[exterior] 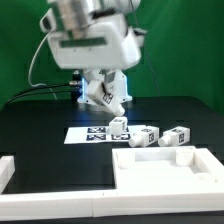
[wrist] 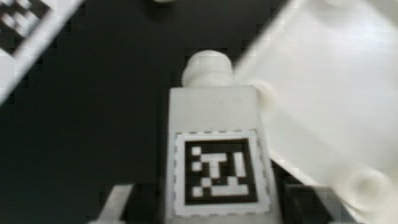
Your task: Assemble one leg
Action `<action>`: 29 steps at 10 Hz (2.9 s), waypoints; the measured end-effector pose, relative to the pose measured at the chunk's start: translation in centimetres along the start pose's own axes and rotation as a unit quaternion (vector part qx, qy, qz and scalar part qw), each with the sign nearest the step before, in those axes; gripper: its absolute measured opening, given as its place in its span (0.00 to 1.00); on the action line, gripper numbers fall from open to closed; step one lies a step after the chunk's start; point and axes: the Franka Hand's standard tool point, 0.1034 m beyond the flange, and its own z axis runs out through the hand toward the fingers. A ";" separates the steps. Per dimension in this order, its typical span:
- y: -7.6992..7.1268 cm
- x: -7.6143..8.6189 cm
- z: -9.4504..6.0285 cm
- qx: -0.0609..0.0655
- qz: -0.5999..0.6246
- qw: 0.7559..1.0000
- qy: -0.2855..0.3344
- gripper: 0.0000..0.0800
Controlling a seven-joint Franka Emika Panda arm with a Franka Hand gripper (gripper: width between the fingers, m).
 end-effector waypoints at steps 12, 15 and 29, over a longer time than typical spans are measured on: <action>-13.0 -2.3 2.3 0.060 -0.121 0.958 0.252 0.36; -13.4 -2.4 2.8 0.041 -0.166 0.952 0.255 0.36; -17.1 -2.5 5.5 0.026 -0.349 0.874 0.337 0.36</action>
Offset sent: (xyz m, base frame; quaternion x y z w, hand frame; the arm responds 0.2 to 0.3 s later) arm 0.0000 0.0000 0.0000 0.0000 0.1296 0.0000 0.9916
